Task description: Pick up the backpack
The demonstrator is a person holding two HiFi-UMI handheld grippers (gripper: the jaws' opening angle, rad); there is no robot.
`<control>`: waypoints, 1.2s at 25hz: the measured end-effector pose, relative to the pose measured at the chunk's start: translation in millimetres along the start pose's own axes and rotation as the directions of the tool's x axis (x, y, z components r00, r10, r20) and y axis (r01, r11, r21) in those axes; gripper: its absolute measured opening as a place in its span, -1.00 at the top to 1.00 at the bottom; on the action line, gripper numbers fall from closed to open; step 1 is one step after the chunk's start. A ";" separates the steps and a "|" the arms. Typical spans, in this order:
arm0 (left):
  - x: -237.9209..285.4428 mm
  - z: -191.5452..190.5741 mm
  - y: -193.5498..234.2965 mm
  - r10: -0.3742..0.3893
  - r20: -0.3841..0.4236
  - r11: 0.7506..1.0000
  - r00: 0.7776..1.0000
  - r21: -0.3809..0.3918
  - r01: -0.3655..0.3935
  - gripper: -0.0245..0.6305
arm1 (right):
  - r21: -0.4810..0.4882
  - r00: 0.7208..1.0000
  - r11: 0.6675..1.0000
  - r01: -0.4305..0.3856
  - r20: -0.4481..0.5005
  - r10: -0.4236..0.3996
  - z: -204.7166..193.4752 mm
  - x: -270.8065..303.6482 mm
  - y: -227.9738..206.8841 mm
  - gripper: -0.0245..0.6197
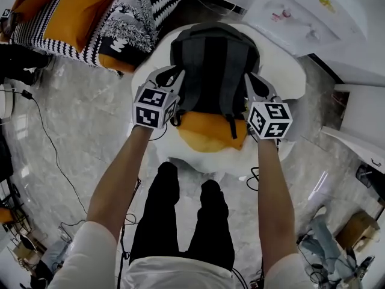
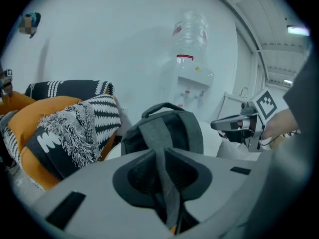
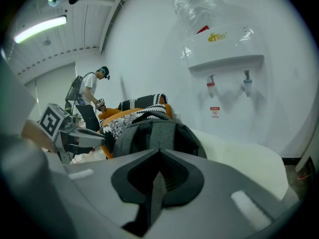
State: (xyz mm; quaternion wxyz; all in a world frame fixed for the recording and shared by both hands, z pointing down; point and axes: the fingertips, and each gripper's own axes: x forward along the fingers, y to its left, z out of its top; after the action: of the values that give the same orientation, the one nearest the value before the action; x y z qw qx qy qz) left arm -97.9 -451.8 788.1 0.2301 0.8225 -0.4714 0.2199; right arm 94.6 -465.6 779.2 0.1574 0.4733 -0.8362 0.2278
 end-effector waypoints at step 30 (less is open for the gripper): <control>57.0 -21.6 -7.9 -0.221 -0.054 0.974 0.974 -0.065 0.218 0.30 | 0.007 0.996 0.998 -0.065 -0.067 0.065 -23.1 52.2 -4.0 0.15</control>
State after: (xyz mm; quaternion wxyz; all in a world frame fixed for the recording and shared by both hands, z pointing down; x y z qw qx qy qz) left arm -67.9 -474.0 836.9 0.2914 0.8554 -0.3767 0.2039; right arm 72.9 -492.8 824.7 0.1770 0.4383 -0.8448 0.2507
